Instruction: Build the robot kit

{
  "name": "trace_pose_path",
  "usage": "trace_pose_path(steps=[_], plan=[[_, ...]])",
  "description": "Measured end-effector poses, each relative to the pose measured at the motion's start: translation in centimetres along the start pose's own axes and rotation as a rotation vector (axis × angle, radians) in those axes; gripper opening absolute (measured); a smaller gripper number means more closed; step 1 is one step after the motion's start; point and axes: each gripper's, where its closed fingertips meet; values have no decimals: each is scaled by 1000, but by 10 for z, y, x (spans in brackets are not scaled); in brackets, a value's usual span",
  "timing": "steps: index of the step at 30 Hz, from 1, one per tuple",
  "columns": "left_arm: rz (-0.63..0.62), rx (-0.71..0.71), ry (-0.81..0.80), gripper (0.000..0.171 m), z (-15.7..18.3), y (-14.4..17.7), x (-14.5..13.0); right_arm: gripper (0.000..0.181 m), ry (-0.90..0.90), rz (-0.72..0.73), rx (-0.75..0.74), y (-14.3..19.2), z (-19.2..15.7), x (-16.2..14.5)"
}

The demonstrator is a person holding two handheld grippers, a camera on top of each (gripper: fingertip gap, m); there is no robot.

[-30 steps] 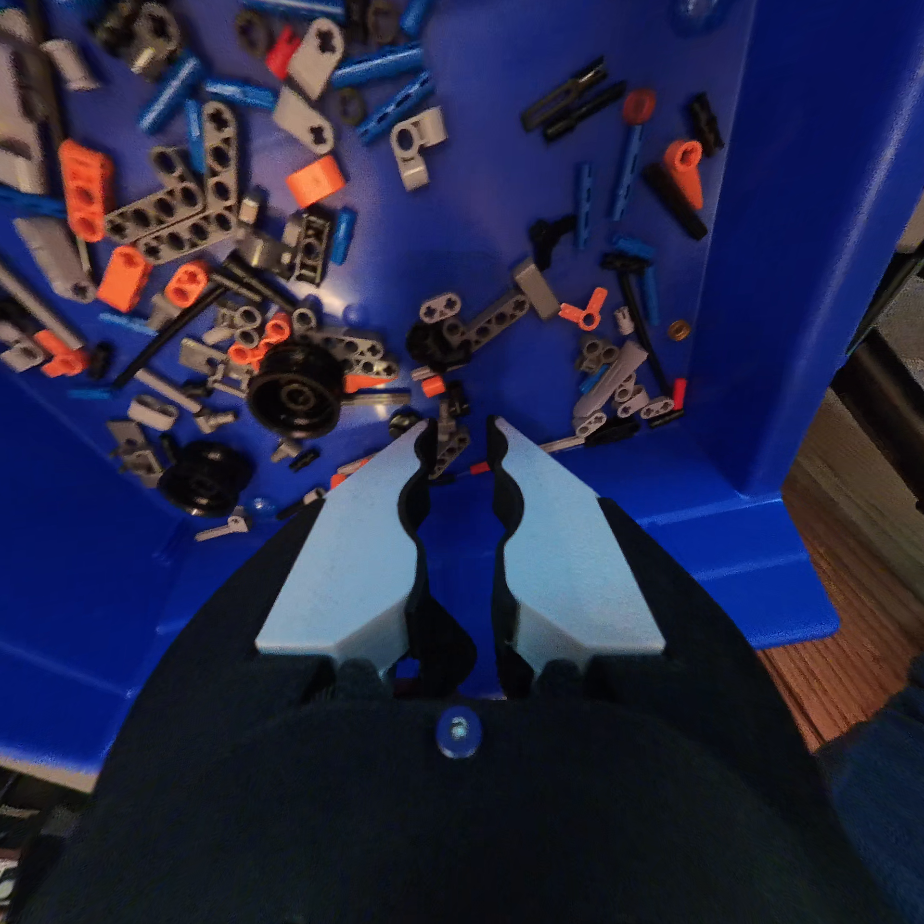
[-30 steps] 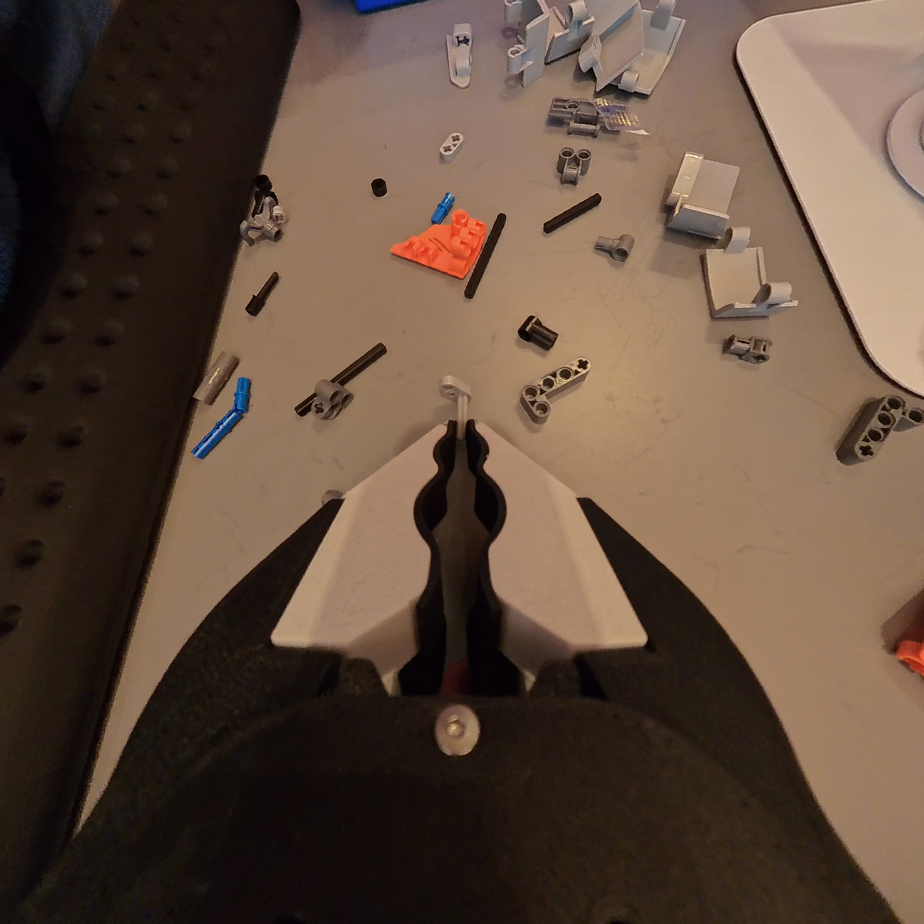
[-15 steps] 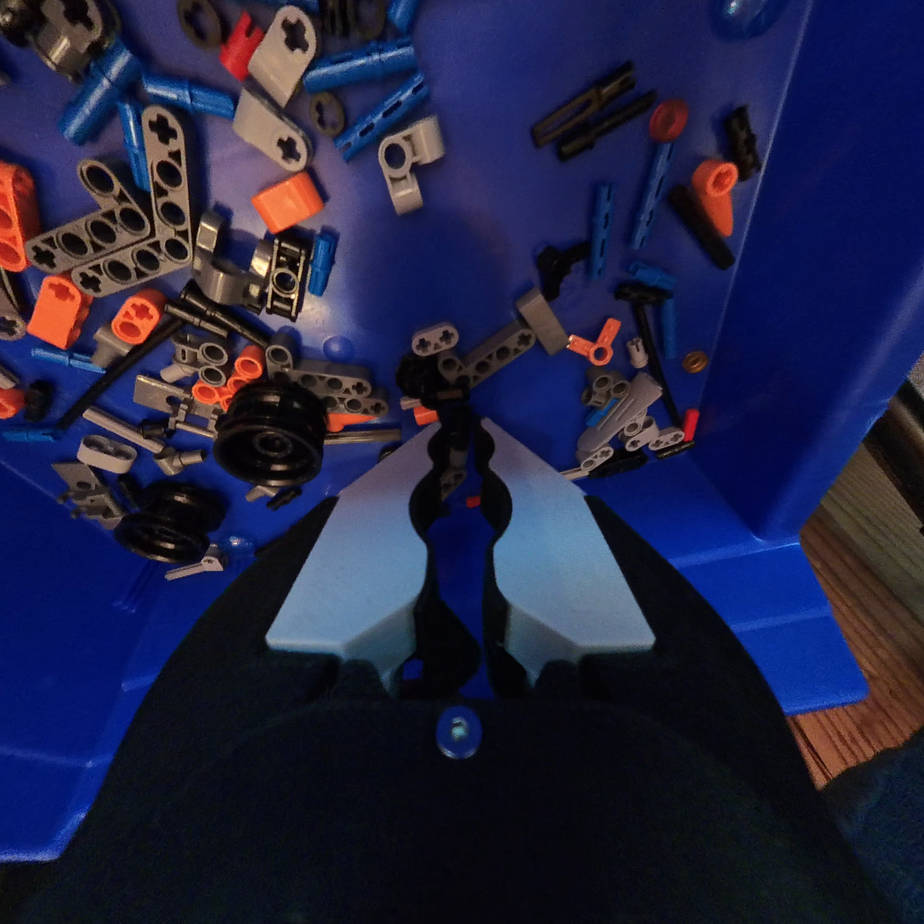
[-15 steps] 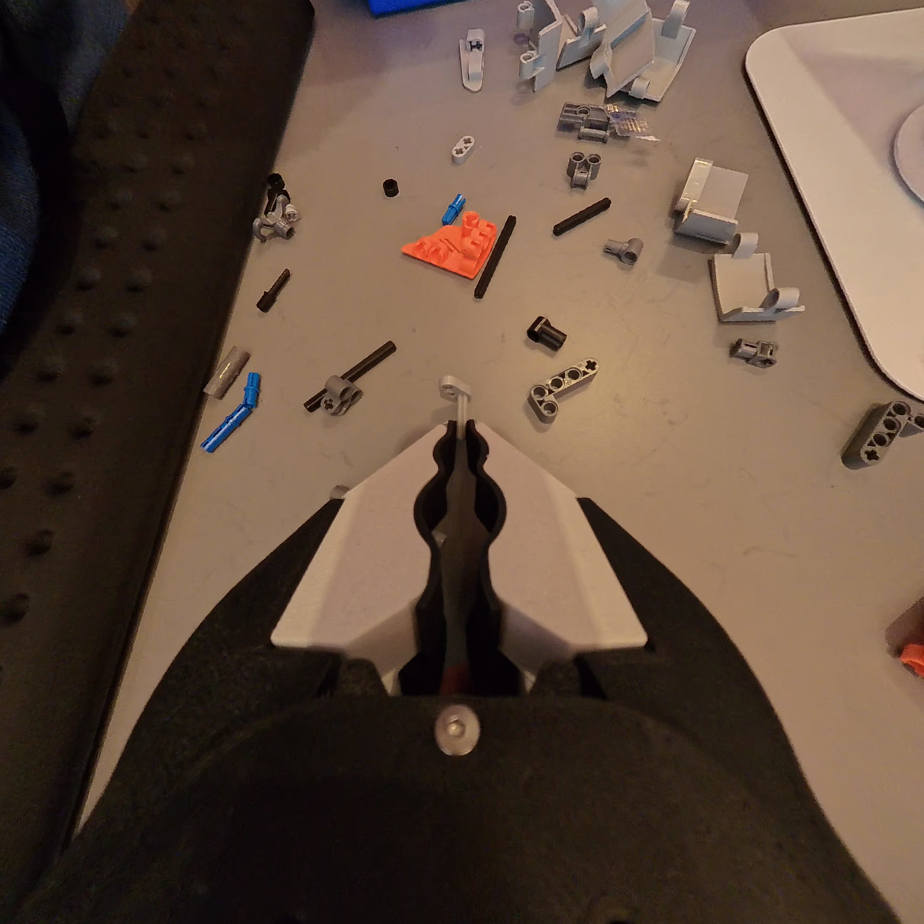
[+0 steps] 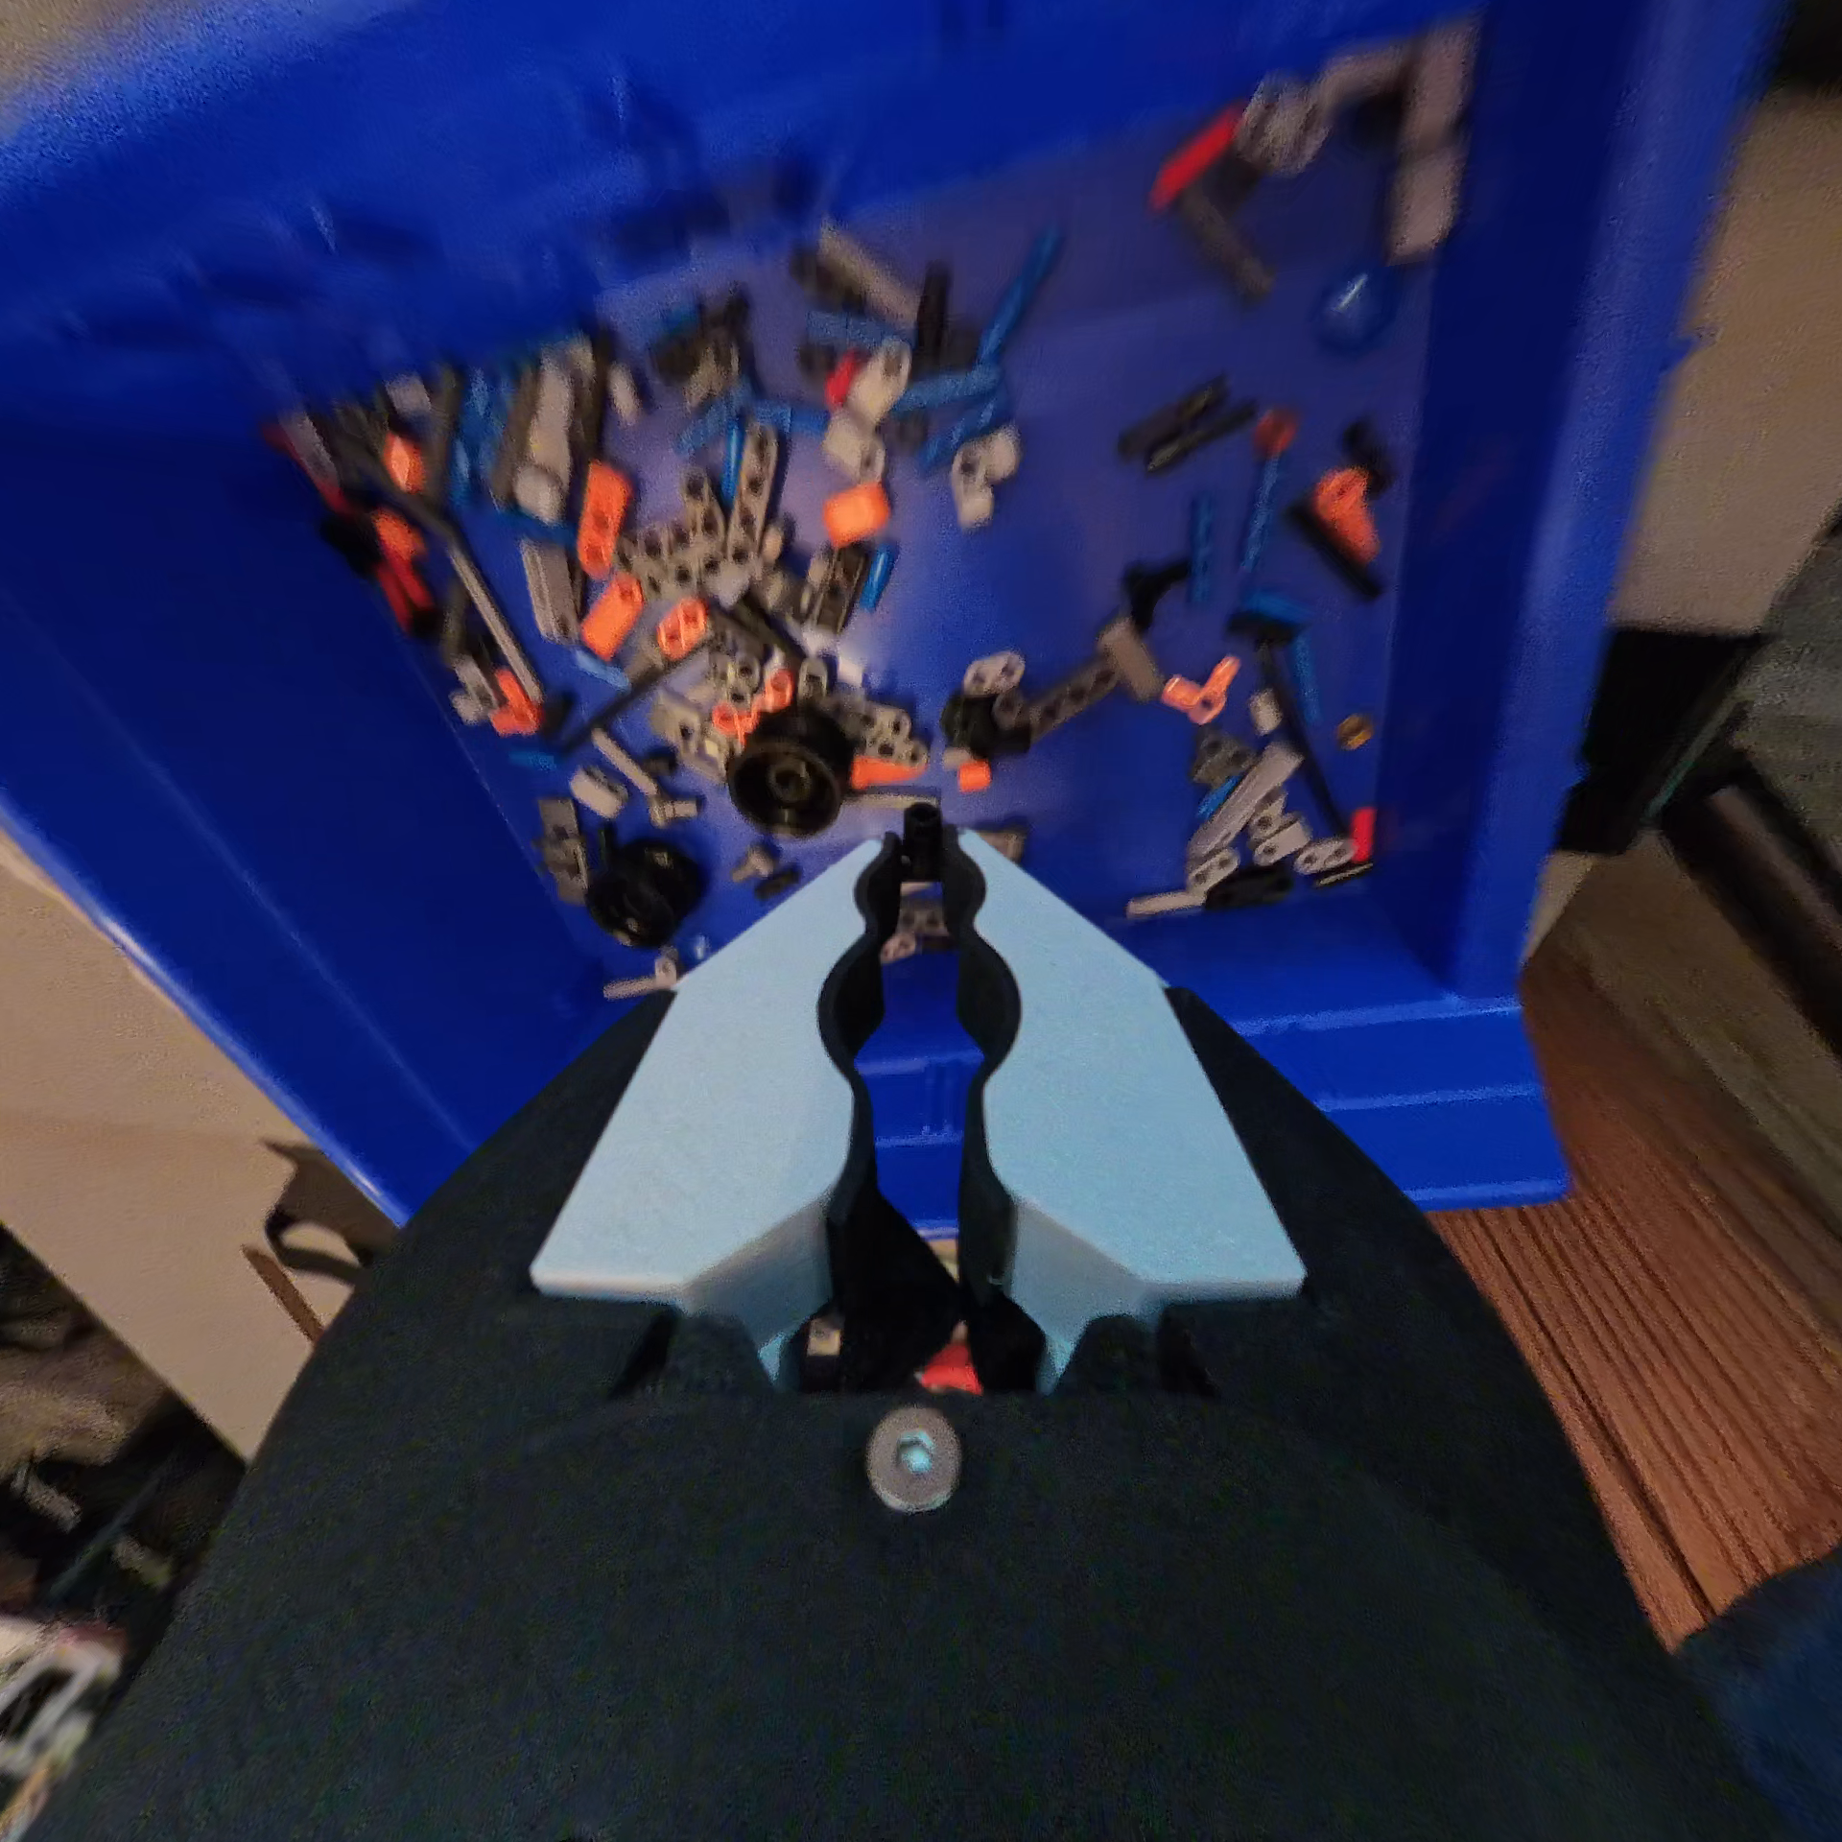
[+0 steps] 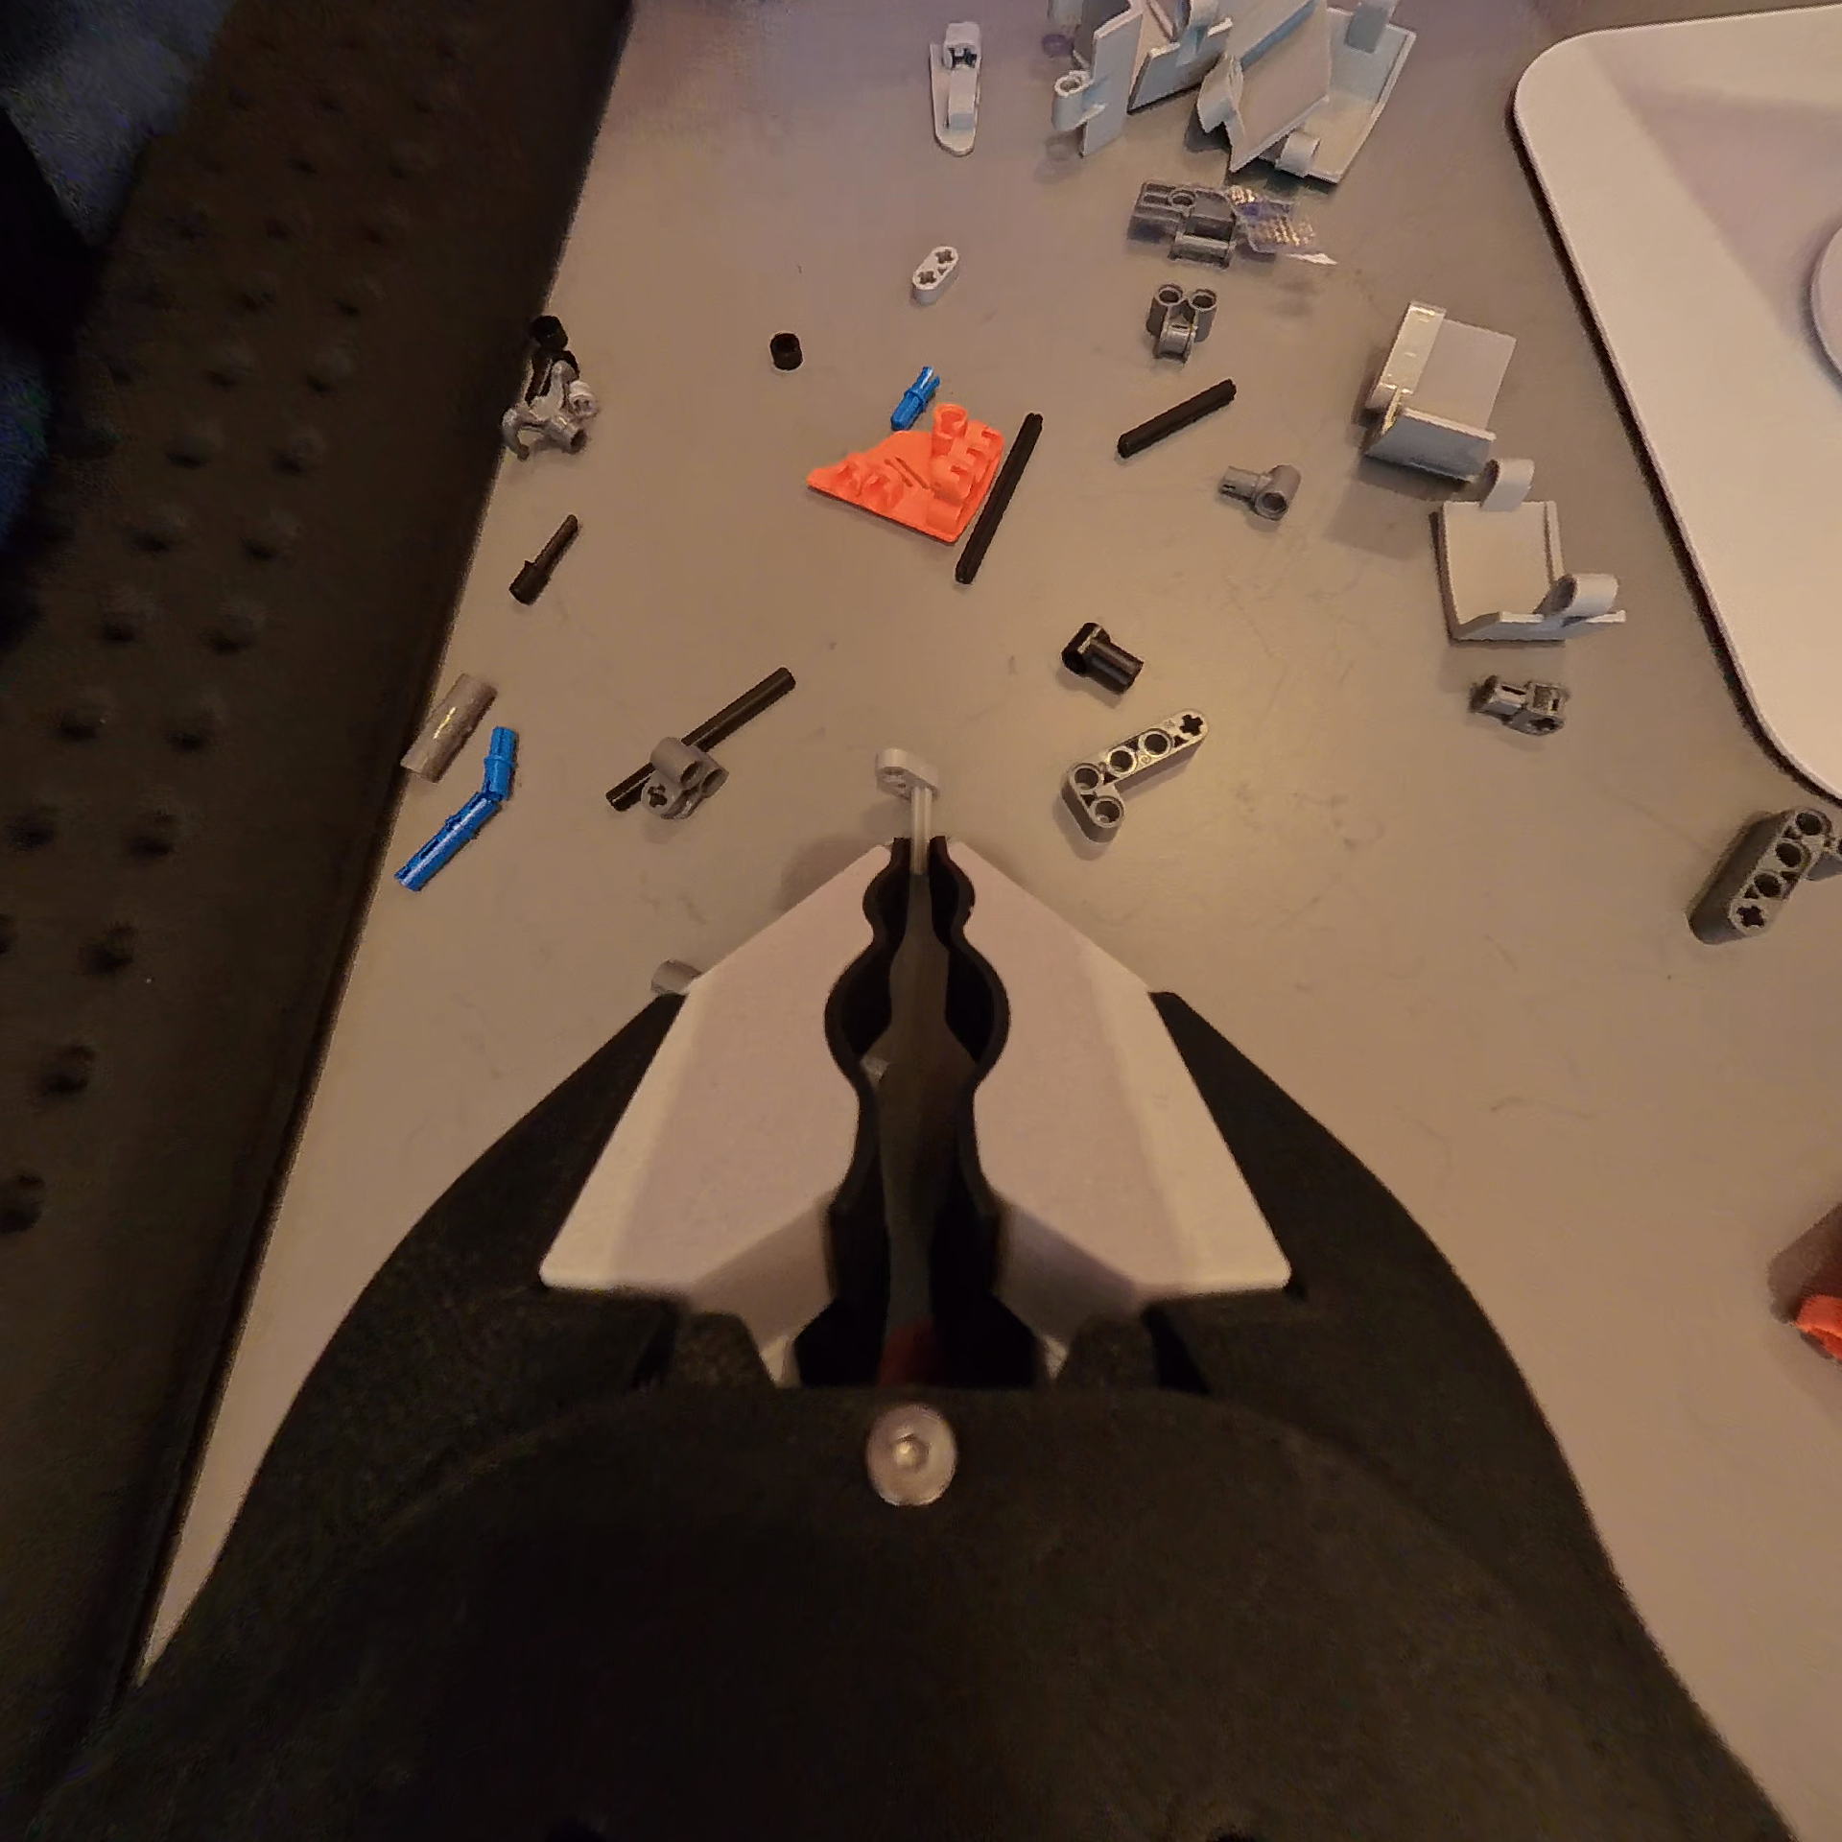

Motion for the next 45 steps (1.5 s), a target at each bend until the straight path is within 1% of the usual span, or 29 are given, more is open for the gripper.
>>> trace_pose_path(steps=[2,4,6,9,11,13,16,19,22,27,29,31,33,35,38,40,43,45], plan=[[76,48,-37,7,4,22,21,1,10,-9,-4,-1,-1,-1],[76,119,-88,7,8,35,41,1,15,-10,-3,-1,-1,-1],[72,176,-147,7,15,45,68,1,19,-9,-2,-1,-2,-1],[109,230,-246,7,30,61,119,1,29,-10,-3,-1,-3,-1],[135,232,-324,7,45,69,154,1,35,-9,-4,-1,-3,-1],[144,221,-388,7,56,69,186,1,39,-10,-5,-1,-4,-1],[131,225,-409,7,56,62,223,1,46,-9,-6,-1,-5,-1],[98,205,-388,7,52,44,247,1,54,-9,-10,-1,-5,-1],[47,173,-413,7,55,18,256,1,59,-9,-14,-1,-6,-2],[-32,91,-425,7,67,-14,255,1,68,-11,-20,-1,-6,-2],[-5,91,-404,7,65,-13,261,1,69,-11,-21,-1,-6,-2],[-19,93,-403,7,65,-14,261,1,69,-12,-22,-2,-6,-2],[-6,103,-393,7,64,-13,264,1,70,-12,-23,-2,-6,-2],[-18,134,-380,8,59,-14,264,1,71,-13,-23,-2,-6,-2],[-4,162,-339,20,56,-11,266,1,73,-13,-23,-2,-6,-2],[-29,194,-323,29,51,-10,263,1,74,-13,-22,-2,-6,-2],[-88,236,-304,35,45,-7,254,1,75,-12,-25,-2,-6,-2],[-72,248,-270,40,42,-1,256,1,77,-11,-28,-2,-6,-2]])
Point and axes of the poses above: each gripper's, where its closed fingertips meet, y back along the fingers, x out of its top, z = x × y across the jaws, and after that the axes turned 12 degrees about -z, right-handed
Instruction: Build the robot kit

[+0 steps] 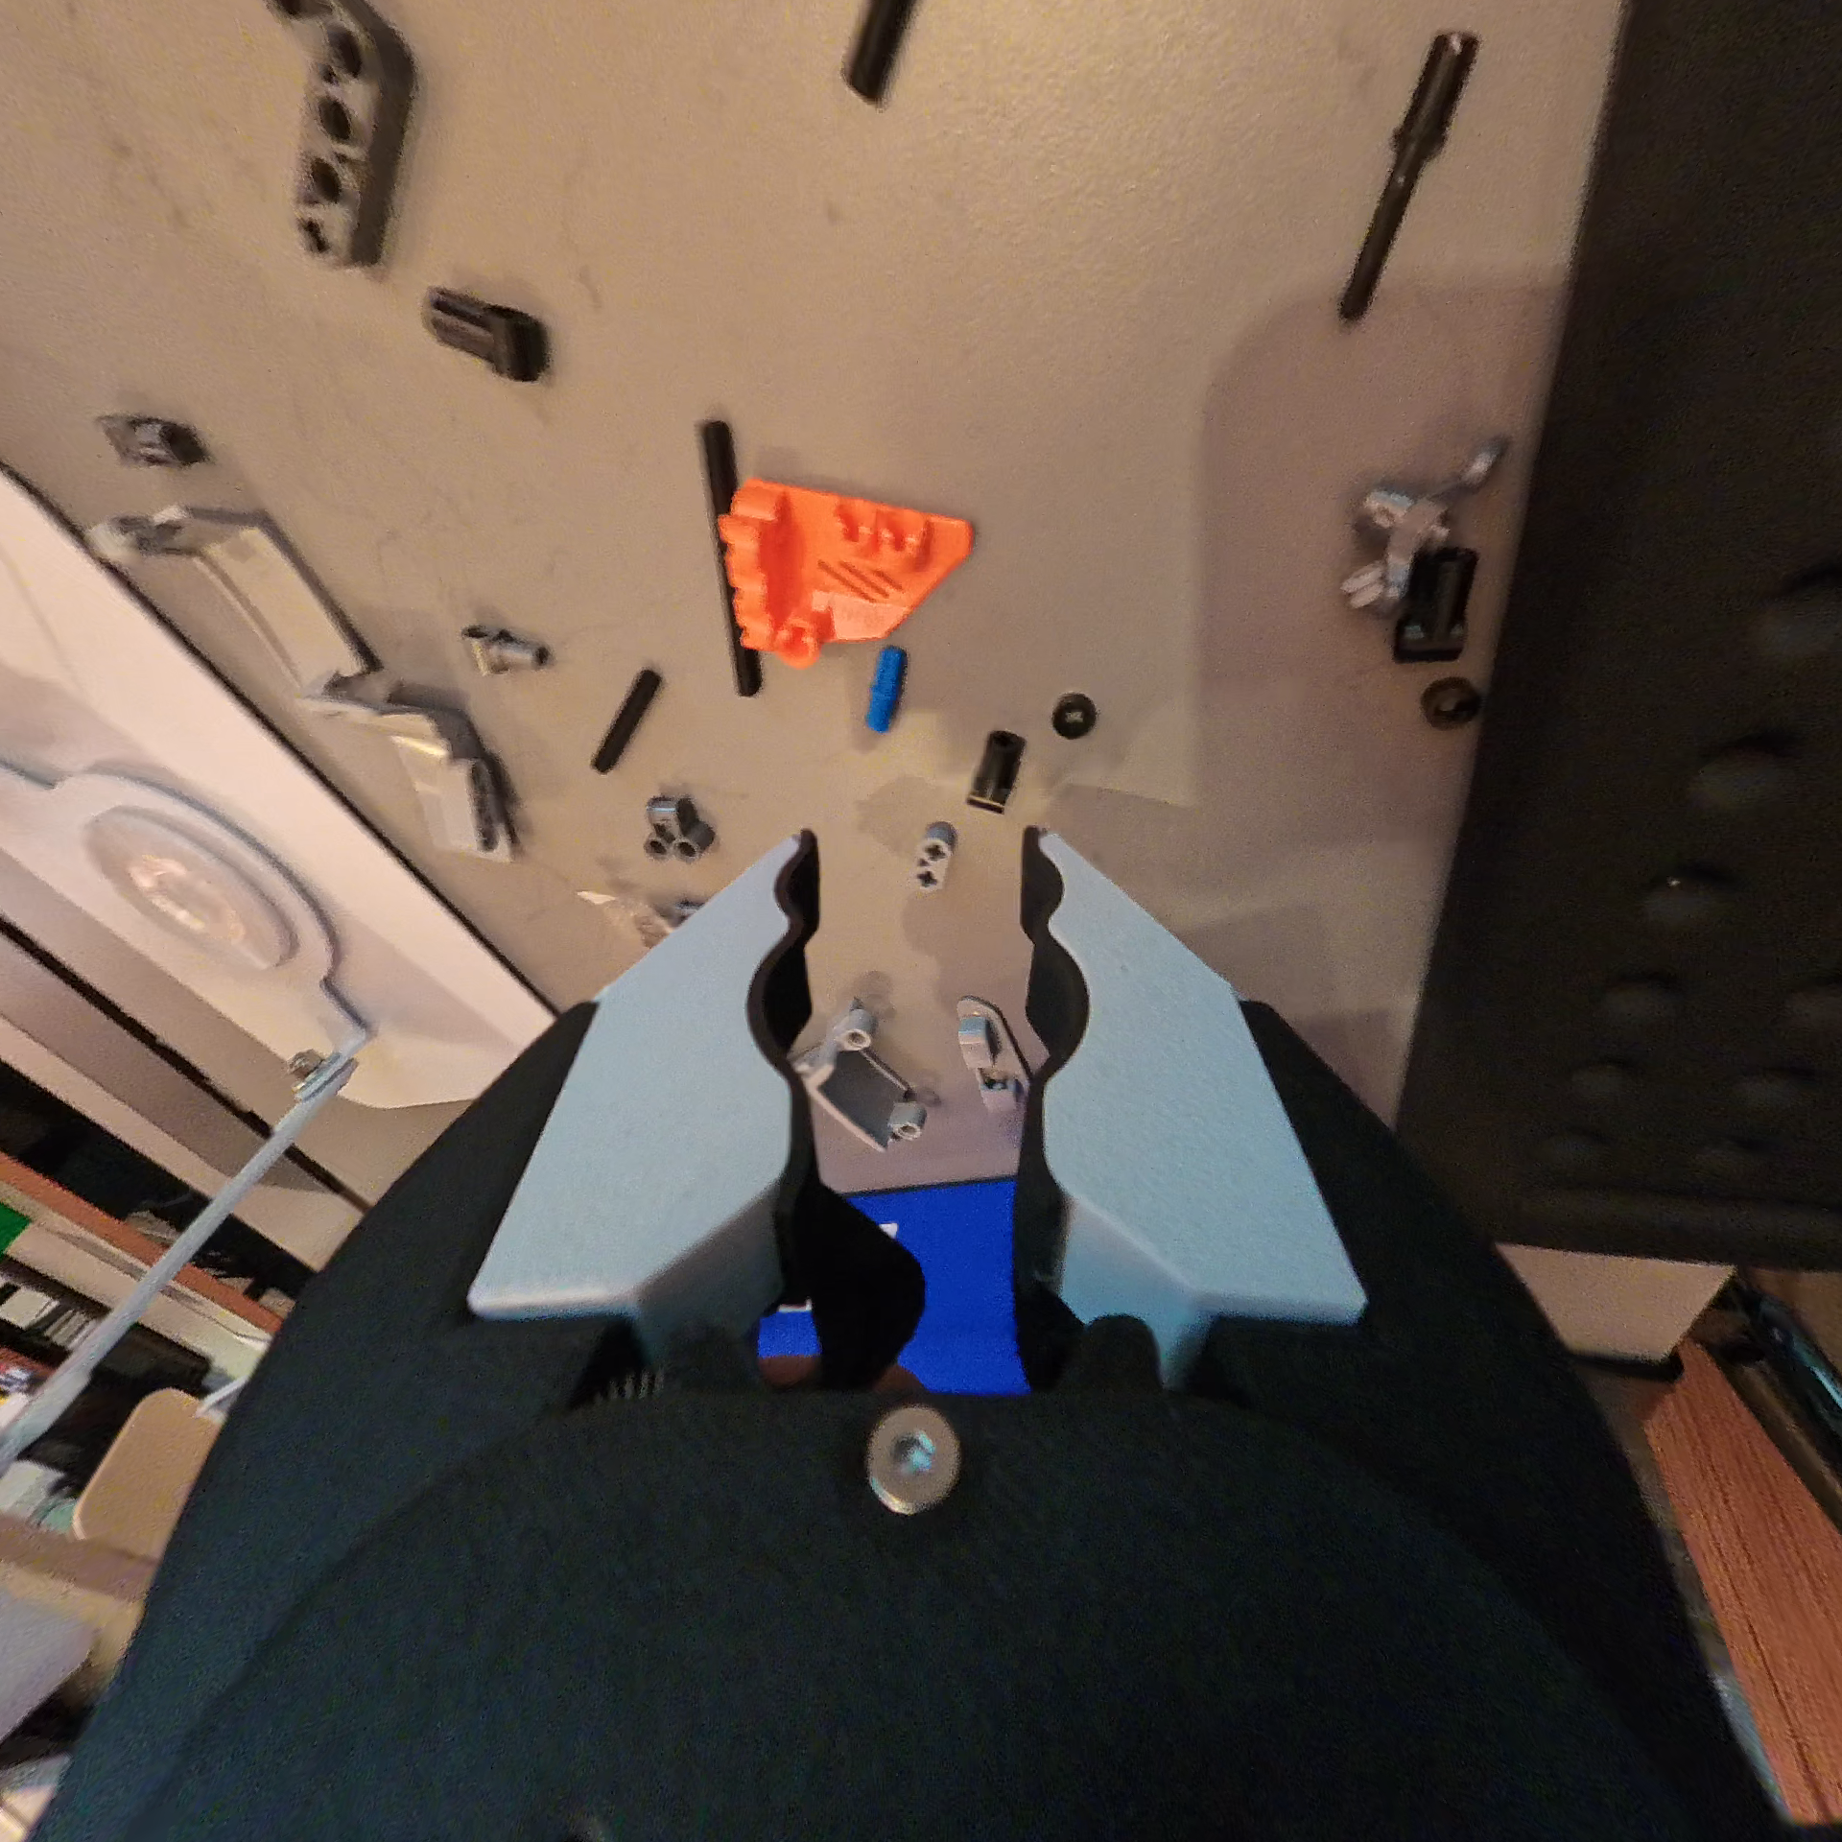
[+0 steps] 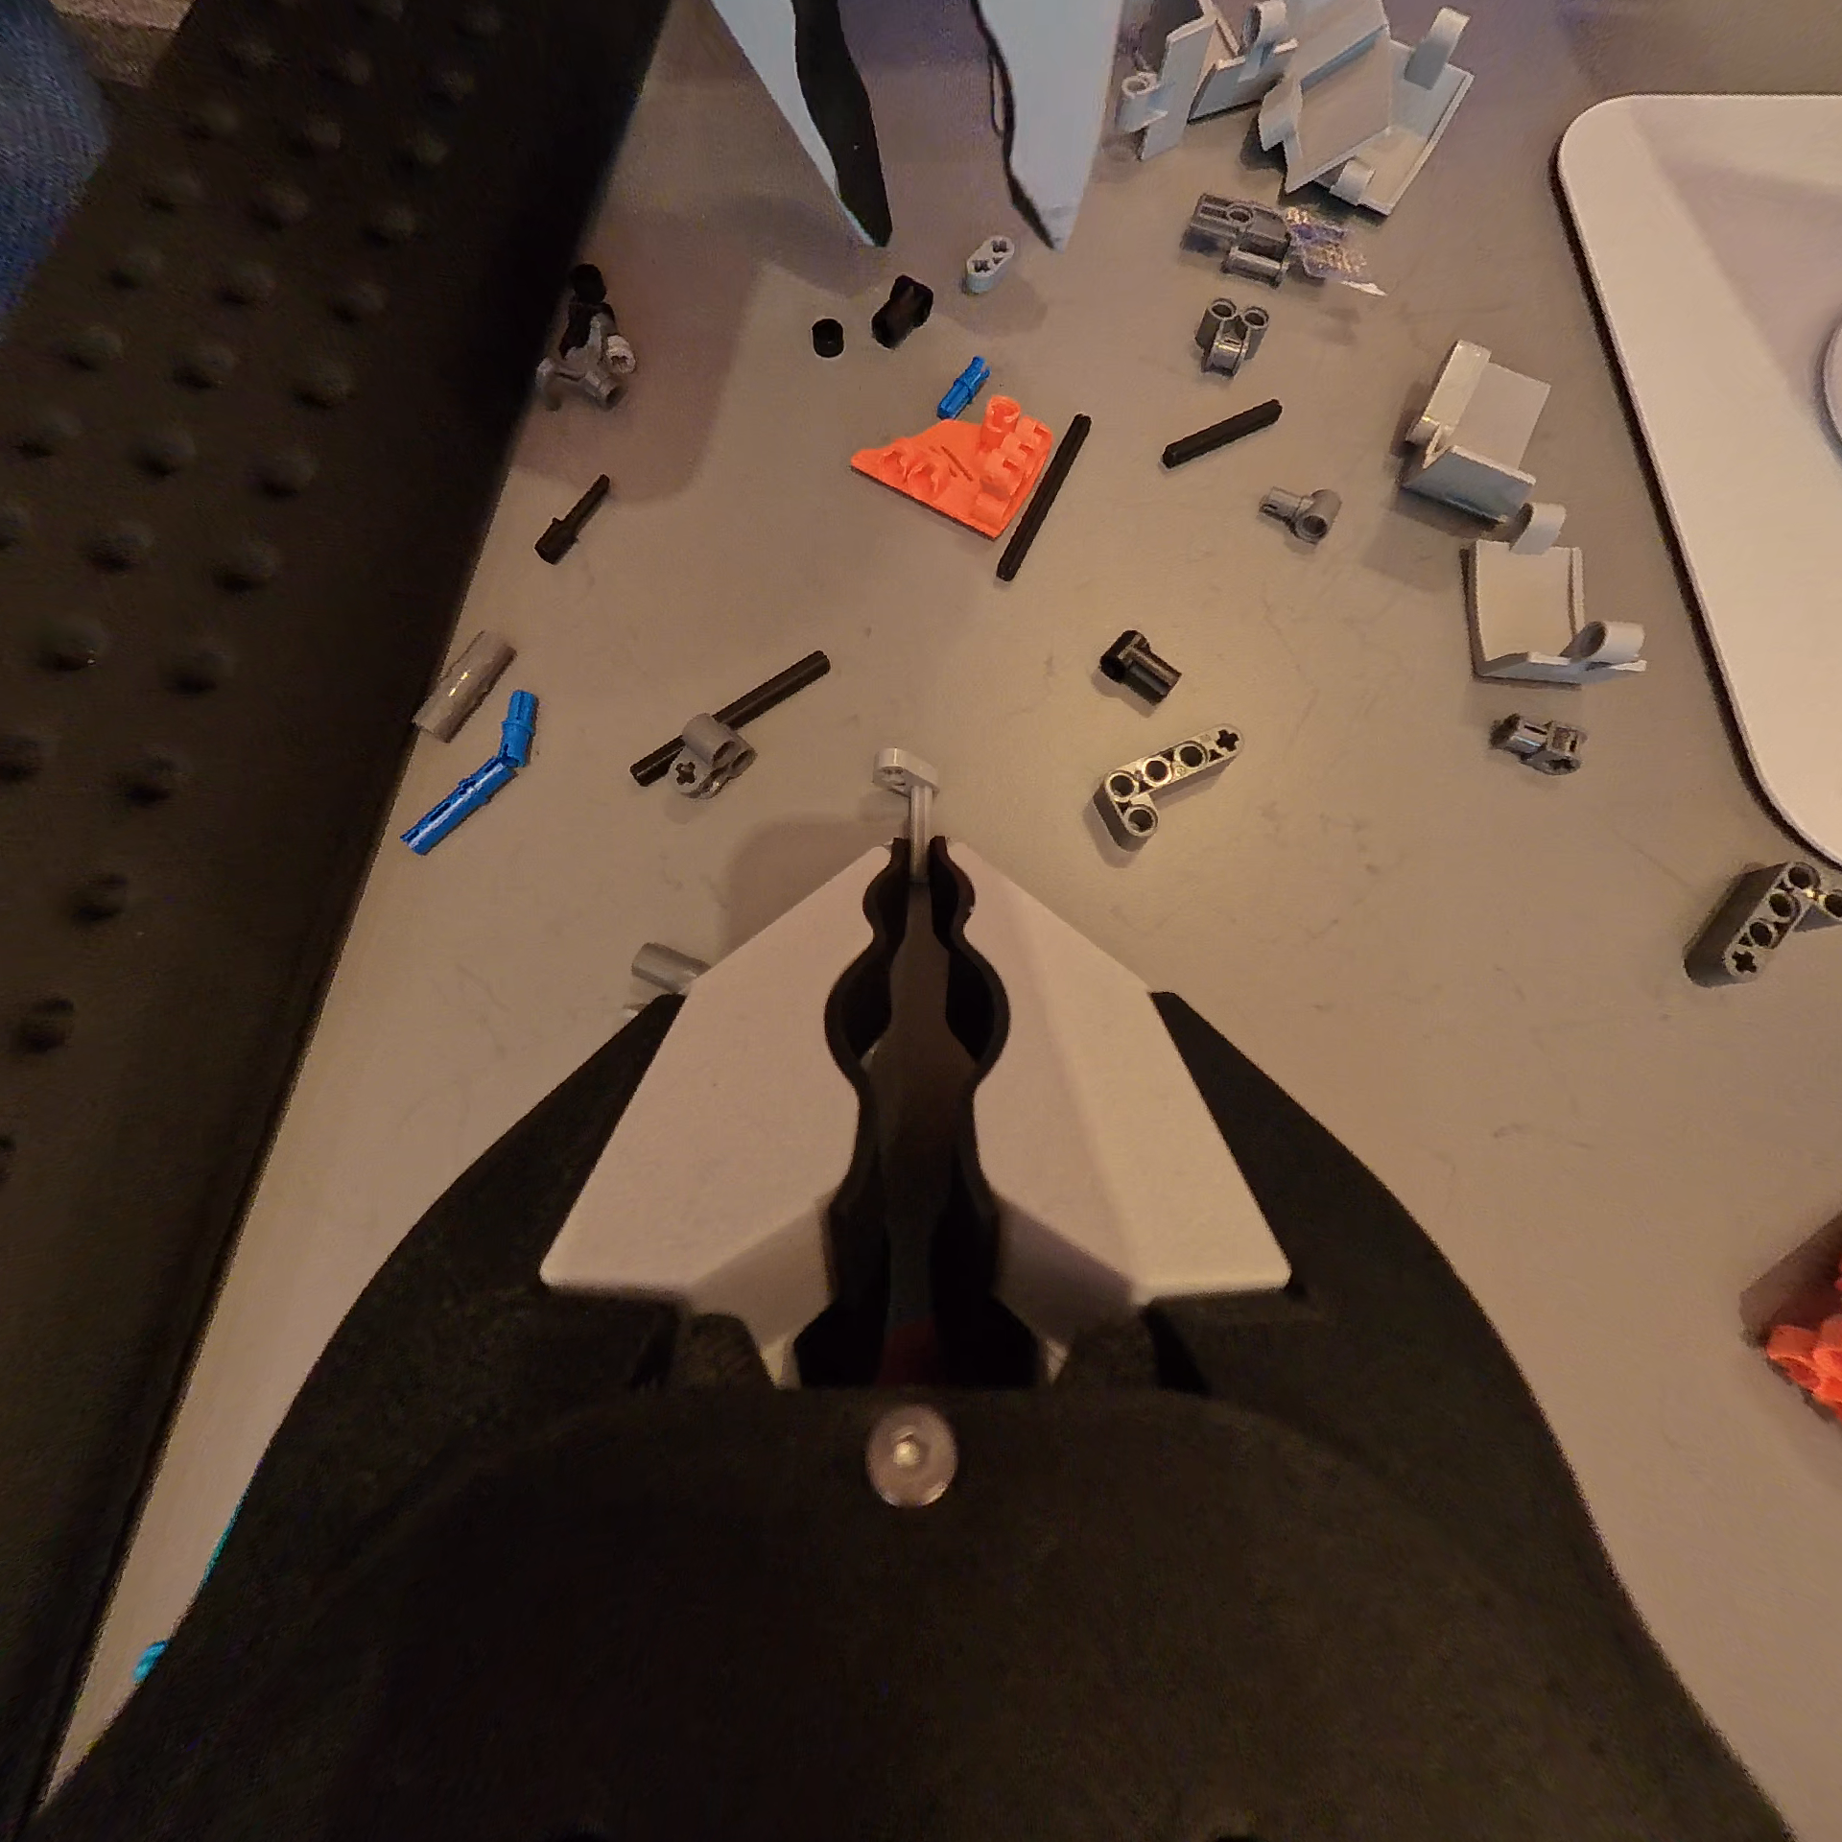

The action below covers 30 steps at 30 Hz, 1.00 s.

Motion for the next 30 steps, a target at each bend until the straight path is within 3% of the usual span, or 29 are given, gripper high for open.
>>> trace_pose_path(steps=[11,15,23,26,30], plan=[[170,51,259,41,-1,29,15,1,13,9,-15,2,0,1],[213,60,330,40,7,26,11,1,13,10,-18,2,0,1],[323,142,423,16,5,32,0,1,5,14,-24,3,1,0],[368,177,490,0,0,37,0,1,-1,20,-24,4,2,1],[424,205,619,0,-2,47,6,1,3,16,-25,3,1,1]])
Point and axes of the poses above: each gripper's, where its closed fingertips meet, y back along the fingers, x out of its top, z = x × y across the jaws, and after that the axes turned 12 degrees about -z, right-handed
